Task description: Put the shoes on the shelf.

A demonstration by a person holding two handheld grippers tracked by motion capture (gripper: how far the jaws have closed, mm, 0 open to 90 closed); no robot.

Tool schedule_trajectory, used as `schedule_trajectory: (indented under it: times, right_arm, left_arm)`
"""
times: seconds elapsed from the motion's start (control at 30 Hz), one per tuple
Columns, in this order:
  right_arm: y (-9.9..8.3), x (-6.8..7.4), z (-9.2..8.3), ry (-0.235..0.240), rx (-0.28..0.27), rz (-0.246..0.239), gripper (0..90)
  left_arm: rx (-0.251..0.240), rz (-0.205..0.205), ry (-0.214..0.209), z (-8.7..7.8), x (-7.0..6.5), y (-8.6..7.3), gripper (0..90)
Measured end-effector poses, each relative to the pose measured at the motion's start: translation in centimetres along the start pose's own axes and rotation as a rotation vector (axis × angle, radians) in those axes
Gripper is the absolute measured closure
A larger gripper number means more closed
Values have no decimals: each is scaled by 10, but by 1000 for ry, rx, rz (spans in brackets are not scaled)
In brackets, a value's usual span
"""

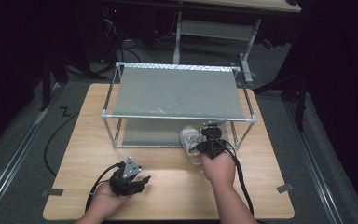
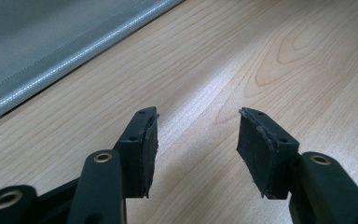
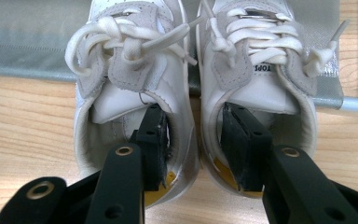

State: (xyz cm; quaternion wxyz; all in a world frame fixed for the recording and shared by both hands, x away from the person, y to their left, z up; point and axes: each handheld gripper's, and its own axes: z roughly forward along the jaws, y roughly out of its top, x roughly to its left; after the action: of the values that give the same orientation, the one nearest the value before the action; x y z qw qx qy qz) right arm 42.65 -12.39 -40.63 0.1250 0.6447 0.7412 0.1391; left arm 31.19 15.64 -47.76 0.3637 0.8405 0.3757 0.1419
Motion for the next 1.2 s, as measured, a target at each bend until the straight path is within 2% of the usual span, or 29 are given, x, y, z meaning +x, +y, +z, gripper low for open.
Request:
schedule_trajectory:
  times: [0.13,0.27,0.43,0.5,0.7,0.8,0.83,0.93,1.0,1.03,1.07,1.1,1.13,1.17,1.2]
  right_arm:
    - [1,1,-3,-1,-1,-10,585]
    - [2,1,-5,9,22,7,552]
    - [3,1,-10,9,37,3,525]
    - [5,-2,-18,33,12,25,521]
    - [6,-2,-29,24,-7,-2,519]
    - [2,-4,-37,39,-22,-15,520]
    - [-3,-6,-44,51,-37,-40,520]
    - [-9,-9,-50,55,-51,-63,522]
    - [-19,-14,-55,65,-69,-93,521]
    - [-30,-20,-57,71,-85,-116,521]
    - [-30,-20,-57,71,-85,-116,521]
    - [-41,-27,-56,77,-102,-138,519]
    - [-41,-27,-56,77,-102,-138,519]
    - [-52,-35,-52,90,-107,-148,509]
    - [-56,-39,-50,93,-111,-149,507]
  left_arm:
    - [-9,-11,0,-1,2,1,475]
    - [-8,-6,-2,-1,1,1,475]
    - [-7,0,-4,1,1,2,475]
    - [-7,3,-6,1,0,3,475]
    - [-10,5,-7,2,0,4,475]
    - [-10,10,-7,2,-1,4,475]
    - [-13,5,-11,2,-1,5,475]
    - [-24,-1,-18,1,-2,6,473]
    - [-39,-4,-23,0,-4,8,468]
    - [-50,-10,-29,0,-7,9,456]
    - [-59,-15,-34,-1,-8,9,456]
    - [-78,-27,-44,0,-15,12,440]
    - [-78,-27,-44,0,-15,12,433]
    - [-96,-50,-58,3,-23,17,423]
    - [-96,-50,-58,3,-23,17,413]
